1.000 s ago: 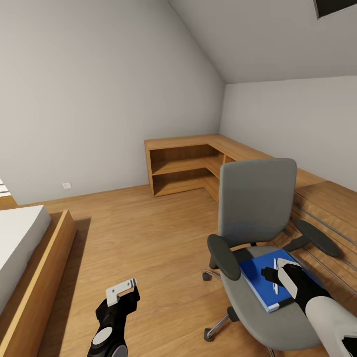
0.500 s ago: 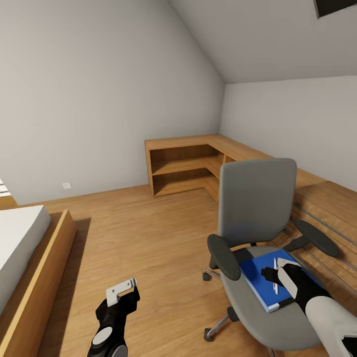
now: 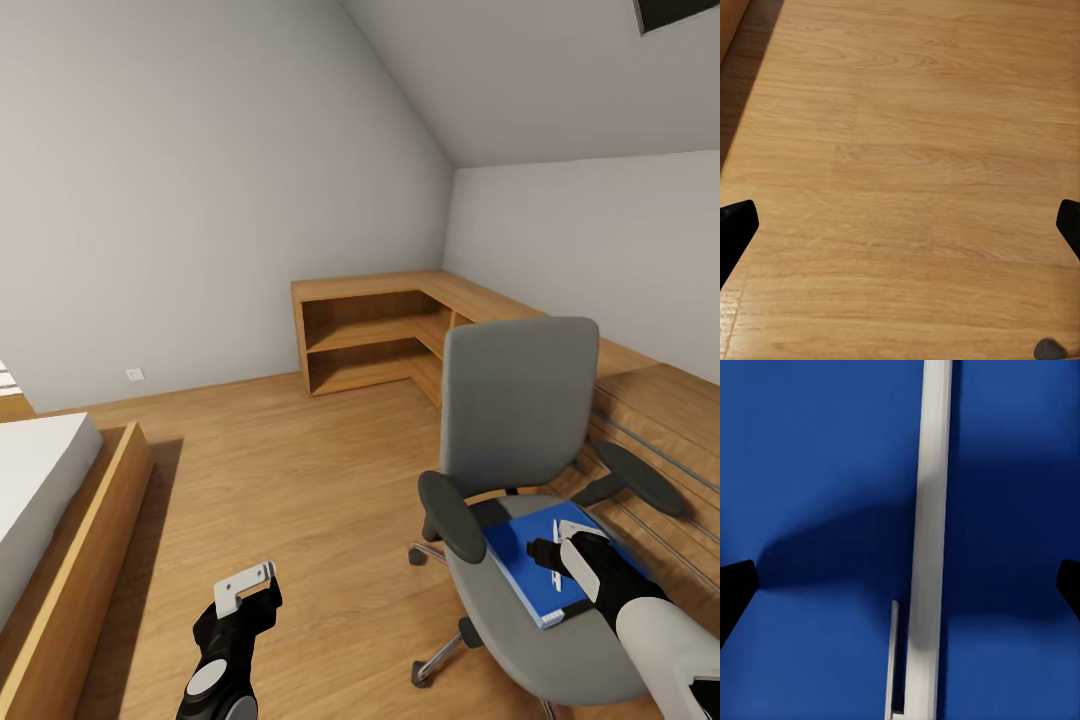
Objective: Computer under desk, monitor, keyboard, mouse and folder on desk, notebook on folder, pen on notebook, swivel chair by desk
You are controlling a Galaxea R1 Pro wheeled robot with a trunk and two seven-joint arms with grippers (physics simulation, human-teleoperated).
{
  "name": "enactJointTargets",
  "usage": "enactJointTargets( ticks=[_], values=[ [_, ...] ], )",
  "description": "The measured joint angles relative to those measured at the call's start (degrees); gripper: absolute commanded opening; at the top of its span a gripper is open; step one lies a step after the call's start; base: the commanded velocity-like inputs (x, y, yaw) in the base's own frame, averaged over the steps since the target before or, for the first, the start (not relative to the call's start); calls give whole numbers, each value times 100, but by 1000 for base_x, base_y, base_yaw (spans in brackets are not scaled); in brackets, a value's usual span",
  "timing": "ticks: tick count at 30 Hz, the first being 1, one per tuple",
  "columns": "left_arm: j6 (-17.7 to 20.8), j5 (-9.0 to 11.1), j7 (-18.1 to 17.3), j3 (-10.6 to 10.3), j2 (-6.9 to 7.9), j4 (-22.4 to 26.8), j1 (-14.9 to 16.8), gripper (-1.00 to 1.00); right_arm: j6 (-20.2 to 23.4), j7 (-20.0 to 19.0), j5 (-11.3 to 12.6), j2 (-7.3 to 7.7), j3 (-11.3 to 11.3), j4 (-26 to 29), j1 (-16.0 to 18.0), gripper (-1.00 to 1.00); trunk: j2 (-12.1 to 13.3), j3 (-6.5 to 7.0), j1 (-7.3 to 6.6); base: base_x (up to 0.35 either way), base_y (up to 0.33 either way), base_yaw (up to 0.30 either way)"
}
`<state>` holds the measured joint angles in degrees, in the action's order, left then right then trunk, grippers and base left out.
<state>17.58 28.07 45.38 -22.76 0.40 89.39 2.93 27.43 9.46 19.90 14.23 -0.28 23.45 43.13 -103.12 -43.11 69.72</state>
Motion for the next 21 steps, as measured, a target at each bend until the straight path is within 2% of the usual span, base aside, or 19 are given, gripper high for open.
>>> enactJointTargets(
  ticks=[8,9,21],
  values=[
    [0,0,-1,2,0,0,0,100,-1,0,-2,0,-1,1,-1,100,0,0,0,0,0,0],
    [0,0,-1,2,0,0,0,100,-1,0,-2,0,-1,2,-2,-100,0,0,0,0,0,0],
    [0,0,0,-1,0,0,0,100,5,-15,-22,4,-2,1,-4,-100,0,0,0,0,0,0]
  ],
)
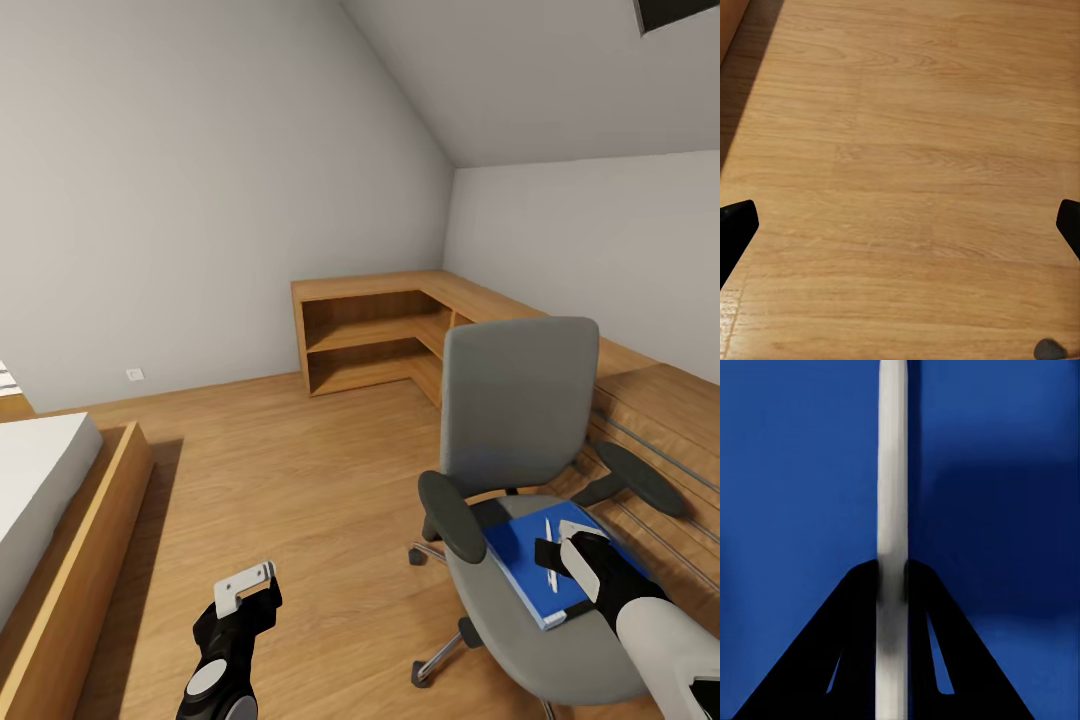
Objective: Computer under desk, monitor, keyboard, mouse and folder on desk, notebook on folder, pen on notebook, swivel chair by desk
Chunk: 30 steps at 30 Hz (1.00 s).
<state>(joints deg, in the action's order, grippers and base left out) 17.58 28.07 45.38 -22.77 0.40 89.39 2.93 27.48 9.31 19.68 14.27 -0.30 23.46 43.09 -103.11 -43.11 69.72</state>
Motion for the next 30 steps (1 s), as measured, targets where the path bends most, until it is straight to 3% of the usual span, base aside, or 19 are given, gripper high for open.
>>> enactJointTargets(
  ticks=[30],
  values=[
    [0,0,0,-66,0,0,0,100,7,10,11,4,1,6,0,-100,0,0,0,0,0,0]
  ],
)
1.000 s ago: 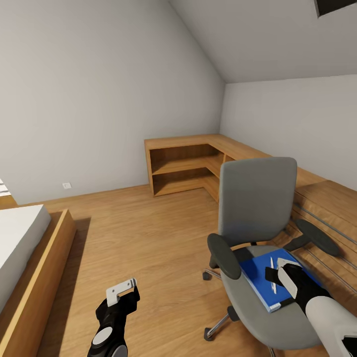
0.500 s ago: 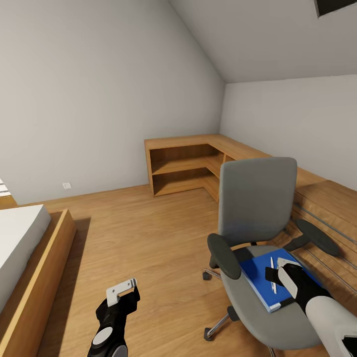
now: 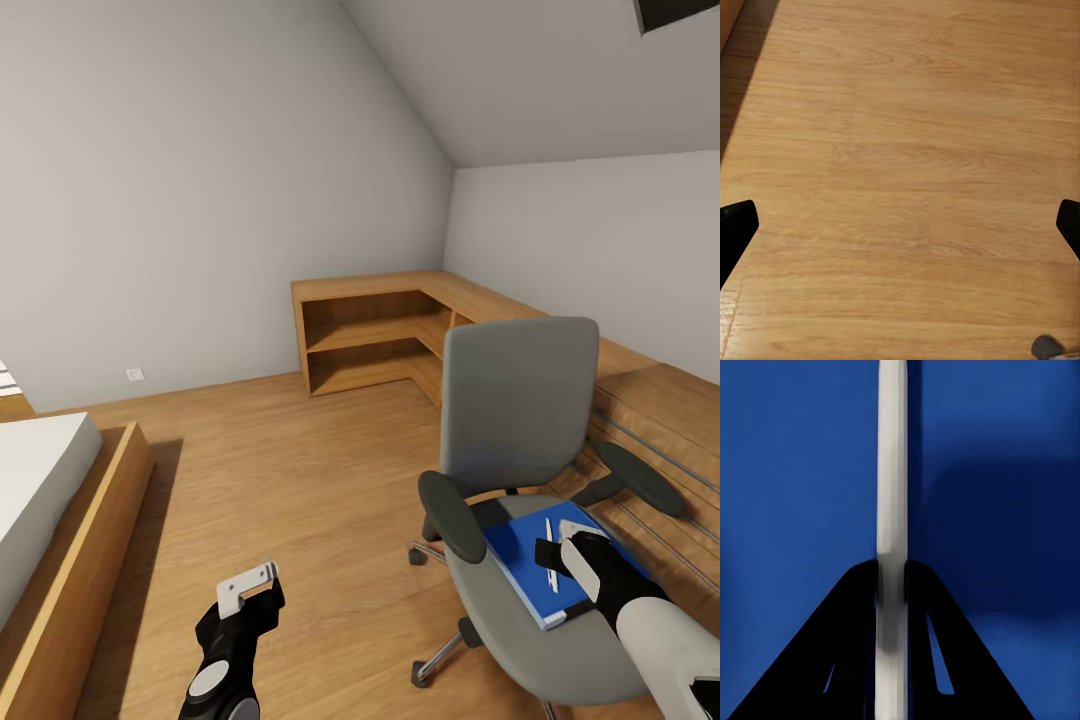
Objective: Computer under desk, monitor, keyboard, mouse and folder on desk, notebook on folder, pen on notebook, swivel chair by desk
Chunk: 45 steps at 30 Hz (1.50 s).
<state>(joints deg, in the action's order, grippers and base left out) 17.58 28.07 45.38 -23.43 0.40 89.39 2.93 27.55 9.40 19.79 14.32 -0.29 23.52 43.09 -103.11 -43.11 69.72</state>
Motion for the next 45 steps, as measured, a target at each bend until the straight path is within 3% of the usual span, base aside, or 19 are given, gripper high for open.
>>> enactJointTargets(
  ticks=[6,19,38,45],
  values=[
    [0,0,-2,-1,0,0,0,100,0,0,0,0,1,1,0,-100,0,0,0,0,0,0],
    [-1,-1,6,-145,7,-15,0,100,-1,-5,0,0,3,5,-1,-100,520,233,-285,0,0,0],
    [0,-2,17,-167,8,-18,0,100,-5,-7,3,9,5,23,-3,-100,1282,574,-700,-38,0,0],
    [2,-1,17,-174,8,-36,0,100,8,-13,13,22,19,487,-10,-100,1563,700,-853,-294,0,0]
  ],
)
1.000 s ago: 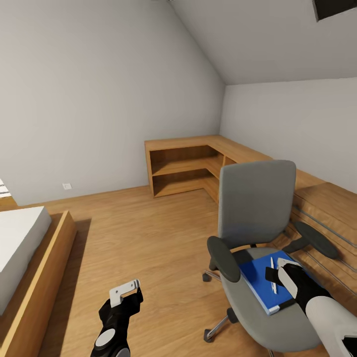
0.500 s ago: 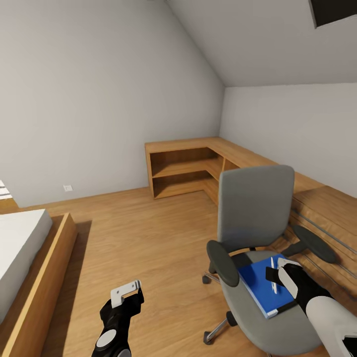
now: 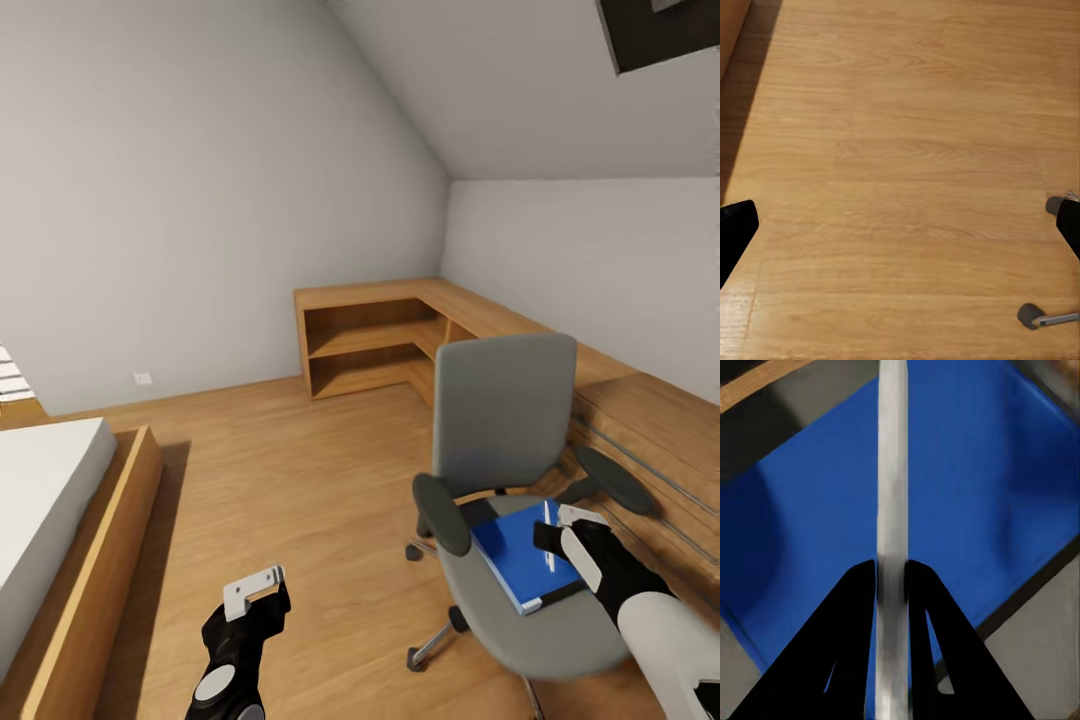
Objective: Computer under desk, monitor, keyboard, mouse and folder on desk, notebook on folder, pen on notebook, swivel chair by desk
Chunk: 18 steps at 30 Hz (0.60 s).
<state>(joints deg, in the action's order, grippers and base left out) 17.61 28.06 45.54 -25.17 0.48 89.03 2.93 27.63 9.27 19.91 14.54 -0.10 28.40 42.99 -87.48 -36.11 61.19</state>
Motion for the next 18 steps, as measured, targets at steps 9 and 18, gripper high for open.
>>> enactJointTargets(
  ticks=[9,18],
  values=[
    [7,0,-5,-9,0,-15,0,100,182,-2,265,73,269,971,-96,-100,361,162,-197,-331,0,0],
    [14,1,-3,-20,-7,-29,0,100,459,15,420,82,354,2143,-552,-100,722,323,-396,-310,0,0]
  ],
)
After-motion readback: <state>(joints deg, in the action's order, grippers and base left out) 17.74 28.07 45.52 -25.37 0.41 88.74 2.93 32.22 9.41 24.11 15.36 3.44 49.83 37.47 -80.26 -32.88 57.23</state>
